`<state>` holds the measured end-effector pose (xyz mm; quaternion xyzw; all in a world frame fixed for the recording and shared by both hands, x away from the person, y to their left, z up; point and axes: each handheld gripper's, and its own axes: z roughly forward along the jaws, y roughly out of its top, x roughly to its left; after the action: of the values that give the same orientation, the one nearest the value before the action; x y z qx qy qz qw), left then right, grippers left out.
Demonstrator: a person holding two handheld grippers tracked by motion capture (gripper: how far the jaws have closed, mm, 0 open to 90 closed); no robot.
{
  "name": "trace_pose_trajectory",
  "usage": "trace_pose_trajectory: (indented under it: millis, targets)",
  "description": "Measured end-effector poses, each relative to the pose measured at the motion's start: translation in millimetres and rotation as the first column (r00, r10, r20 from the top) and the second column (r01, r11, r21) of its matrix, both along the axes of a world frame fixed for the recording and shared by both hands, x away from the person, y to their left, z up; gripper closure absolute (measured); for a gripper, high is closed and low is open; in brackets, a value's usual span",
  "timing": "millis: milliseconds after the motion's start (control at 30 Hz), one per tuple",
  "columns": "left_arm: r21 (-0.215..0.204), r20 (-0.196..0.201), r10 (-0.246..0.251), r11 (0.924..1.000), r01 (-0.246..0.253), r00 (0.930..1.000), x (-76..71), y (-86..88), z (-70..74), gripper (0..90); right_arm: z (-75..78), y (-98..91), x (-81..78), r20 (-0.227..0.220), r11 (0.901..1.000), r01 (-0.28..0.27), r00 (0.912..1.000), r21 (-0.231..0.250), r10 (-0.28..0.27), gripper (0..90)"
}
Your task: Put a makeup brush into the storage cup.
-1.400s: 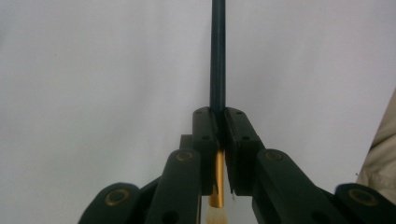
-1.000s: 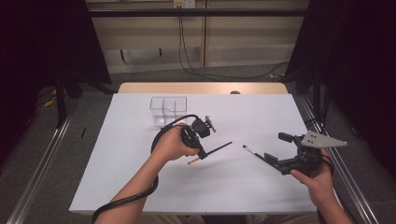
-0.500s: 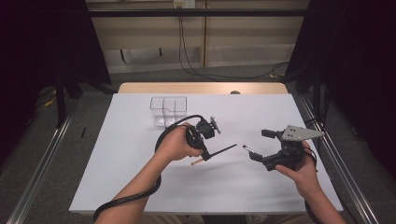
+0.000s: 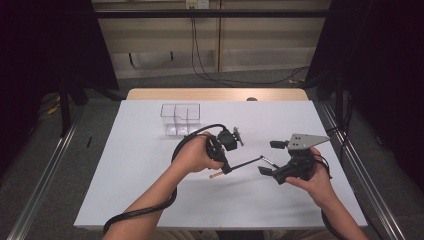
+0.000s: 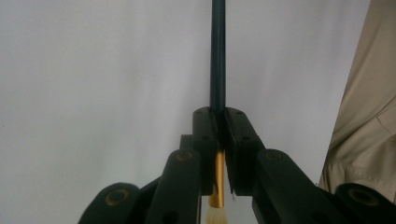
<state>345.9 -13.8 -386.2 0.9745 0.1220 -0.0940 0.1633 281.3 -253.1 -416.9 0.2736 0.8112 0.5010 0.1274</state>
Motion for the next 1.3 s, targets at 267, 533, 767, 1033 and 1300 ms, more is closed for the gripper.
trace_pose_trajectory:
  millis: [267, 533, 767, 1033, 1300]
  targets:
    - [-0.001, -0.016, -0.016, 0.9999, 0.016, 0.9997, -0.8, -4.1, -2.4, 83.8, -1.6, 10.8, 4.7, -0.047, 0.9954, -0.055, 0.9976, -0.078, 0.051, 6.2]
    - [-0.009, -0.02, -0.031, 0.9995, 0.031, 0.9993, -1.6, -5.3, -1.6, 83.8, -2.1, 16.8, 6.4, -0.053, 0.9874, -0.089, 0.9952, -0.131, 0.082, 14.5]
    - [-0.005, -0.021, -0.036, 0.9994, 0.035, 0.9991, -2.3, -5.7, -2.2, 83.8, -3.7, 19.0, 6.0, -0.046, 0.9783, -0.126, 0.9918, -0.165, 0.12, 26.9]
    - [-0.011, -0.019, -0.053, 0.9985, 0.053, 0.9984, -3.2, -6.9, 0.9, 83.8, -4.4, 29.5, 3.5, -0.02, 0.9502, -0.199, 0.9797, -0.24, 0.2, 44.3]
    - [-0.017, -0.025, -0.061, 0.998, 0.061, 0.9978, -3.3, -6.4, 2.2, 83.8, -5.3, 36.0, 2.5, -0.022, 0.9322, -0.241, 0.9695, -0.27, 0.244, 52.5]
